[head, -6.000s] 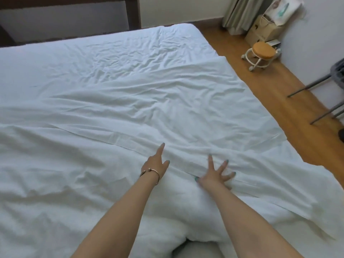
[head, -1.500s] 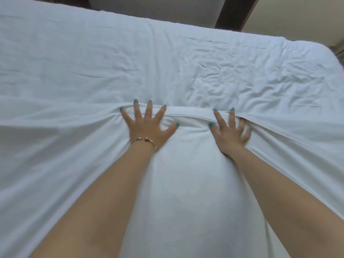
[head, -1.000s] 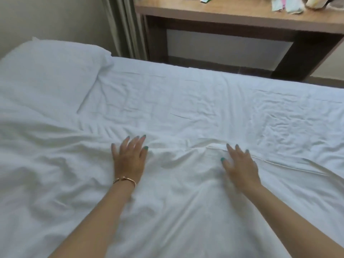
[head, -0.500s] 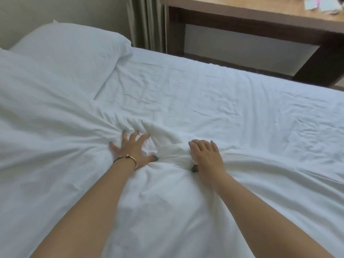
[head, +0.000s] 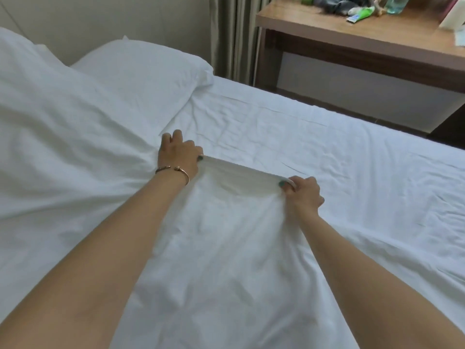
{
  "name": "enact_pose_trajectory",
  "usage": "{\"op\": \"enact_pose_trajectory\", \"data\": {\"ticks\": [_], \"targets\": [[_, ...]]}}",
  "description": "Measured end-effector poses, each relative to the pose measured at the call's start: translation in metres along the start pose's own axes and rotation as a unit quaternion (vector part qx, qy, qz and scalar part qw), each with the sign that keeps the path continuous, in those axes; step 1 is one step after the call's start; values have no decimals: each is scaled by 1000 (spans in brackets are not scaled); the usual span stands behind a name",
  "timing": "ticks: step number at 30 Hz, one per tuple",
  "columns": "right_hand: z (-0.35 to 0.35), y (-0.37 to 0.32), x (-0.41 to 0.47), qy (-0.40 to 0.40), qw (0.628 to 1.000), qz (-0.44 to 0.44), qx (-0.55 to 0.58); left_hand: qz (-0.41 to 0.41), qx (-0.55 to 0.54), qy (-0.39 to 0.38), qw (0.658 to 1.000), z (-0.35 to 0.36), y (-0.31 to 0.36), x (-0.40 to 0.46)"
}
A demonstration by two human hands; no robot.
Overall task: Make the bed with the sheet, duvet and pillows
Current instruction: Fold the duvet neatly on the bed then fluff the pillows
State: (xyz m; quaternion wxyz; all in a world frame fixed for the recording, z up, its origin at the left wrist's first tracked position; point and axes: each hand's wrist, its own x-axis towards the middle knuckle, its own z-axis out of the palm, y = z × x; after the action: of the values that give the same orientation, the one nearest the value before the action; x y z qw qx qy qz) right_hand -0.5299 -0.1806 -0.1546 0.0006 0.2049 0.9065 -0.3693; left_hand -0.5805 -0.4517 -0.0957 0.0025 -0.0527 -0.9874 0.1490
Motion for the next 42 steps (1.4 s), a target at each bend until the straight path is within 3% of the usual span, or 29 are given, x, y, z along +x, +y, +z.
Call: {"op": "enact_pose_trajectory", "data": {"ticks": [2,4,8,10,12,16,18,20,21,23,26,28,30,31,34,37,40,42], "targets": [[21,26,2,-22,991,-10,-130,-26,6,37,999,1,6,17],[44,52,-3,27,982,-76,-169,-29,9,68,997,5,27,31],[68,77,2,137,968,-146,-149,-82,-104,117,984,69,56,42],[72,79,6,143,970,-144,-135,-115,-175,176,962,110,58,39],[71,78,10,127,981,-119,-91,-146,-264,188,935,135,55,43],[66,73,11,66,995,-58,-39,-117,-424,103,892,132,44,47],[50,64,19,-61,998,7,14,-110,-467,-10,878,120,33,40],[20,56,25,-190,970,51,142,-117,-401,-57,907,101,31,23],[-2,57,26,-188,970,38,146,-117,-353,-50,927,87,42,10],[-39,72,14,-158,986,4,56,-67,-299,-49,951,60,92,-33],[-73,113,-34,-37,978,-97,-181,88,-274,-153,945,20,185,-116],[-87,133,-57,-29,987,-50,-150,101,-237,-173,951,23,215,-140],[-101,141,-47,-26,996,31,-79,73,-216,-132,965,40,224,-144],[-107,141,-37,-29,993,50,-98,61,-219,-94,969,48,225,-144],[-117,133,-15,-95,961,0,-259,53,-239,-31,969,64,231,-146],[-116,132,-3,-154,967,43,-199,56,-242,-13,968,69,234,-146],[-119,133,6,-44,996,22,-73,58,-245,9,968,74,235,-147],[-118,130,14,54,997,14,-59,58,-249,39,966,78,236,-149]]}}
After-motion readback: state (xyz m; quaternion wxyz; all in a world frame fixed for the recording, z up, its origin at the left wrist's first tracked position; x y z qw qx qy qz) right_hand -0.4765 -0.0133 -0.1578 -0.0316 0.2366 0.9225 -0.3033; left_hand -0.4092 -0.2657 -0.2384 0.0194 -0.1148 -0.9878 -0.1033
